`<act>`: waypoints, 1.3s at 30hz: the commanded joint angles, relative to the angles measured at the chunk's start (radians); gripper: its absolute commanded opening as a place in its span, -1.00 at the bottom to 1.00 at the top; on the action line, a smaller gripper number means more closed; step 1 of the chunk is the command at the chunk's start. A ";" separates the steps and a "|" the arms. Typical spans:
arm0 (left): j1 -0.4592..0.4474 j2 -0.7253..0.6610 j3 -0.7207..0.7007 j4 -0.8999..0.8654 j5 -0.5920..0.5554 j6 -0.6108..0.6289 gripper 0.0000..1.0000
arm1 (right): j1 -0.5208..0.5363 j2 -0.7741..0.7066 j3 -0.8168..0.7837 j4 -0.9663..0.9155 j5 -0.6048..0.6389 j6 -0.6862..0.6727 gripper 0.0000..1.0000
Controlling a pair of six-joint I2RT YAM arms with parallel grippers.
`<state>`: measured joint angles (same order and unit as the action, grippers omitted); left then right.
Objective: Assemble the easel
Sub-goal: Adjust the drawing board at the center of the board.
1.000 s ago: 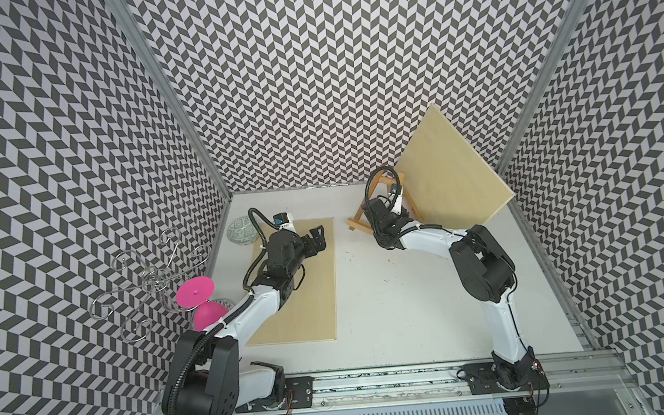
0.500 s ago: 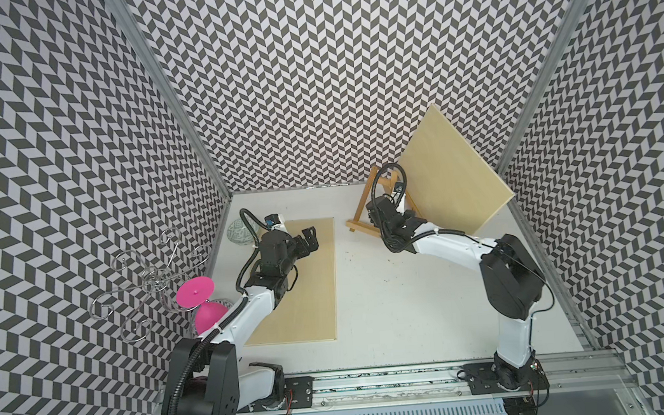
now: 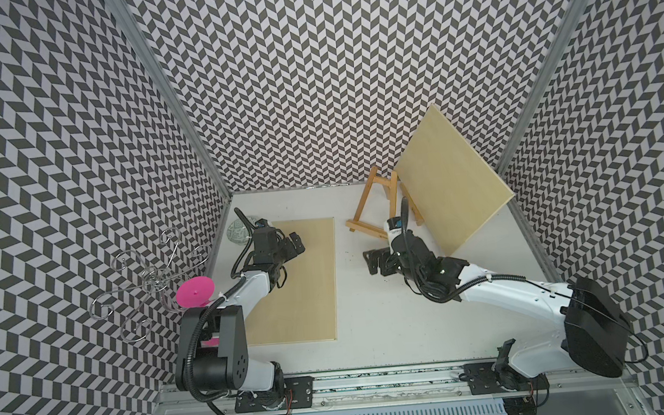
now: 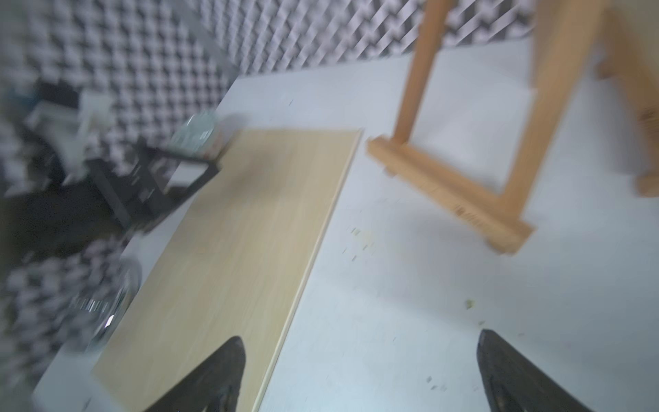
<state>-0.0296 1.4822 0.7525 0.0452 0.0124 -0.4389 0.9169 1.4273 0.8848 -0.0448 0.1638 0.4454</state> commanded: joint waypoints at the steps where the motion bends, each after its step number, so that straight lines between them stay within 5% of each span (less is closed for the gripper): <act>1: 0.048 0.045 0.038 -0.055 -0.006 0.023 1.00 | 0.085 0.044 -0.043 0.156 -0.198 -0.147 1.00; 6: 0.122 0.082 0.030 -0.049 0.014 0.005 1.00 | 0.225 0.139 -0.072 0.264 -0.215 -0.282 0.98; 15: 0.203 0.134 0.039 -0.053 0.029 -0.029 1.00 | 0.316 0.356 -0.006 0.394 -0.245 -0.442 0.94; 28: 0.251 0.213 0.042 -0.069 0.023 -0.087 0.99 | 0.304 0.447 0.039 0.409 -0.235 -0.372 0.94; 39: 0.305 0.264 0.040 -0.058 0.055 -0.095 0.99 | 0.203 0.410 -0.018 0.463 -0.354 -0.272 0.95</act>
<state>0.2703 1.7031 0.8150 0.0650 0.0486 -0.5056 1.1294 1.8553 0.8864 0.3496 -0.1471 0.1394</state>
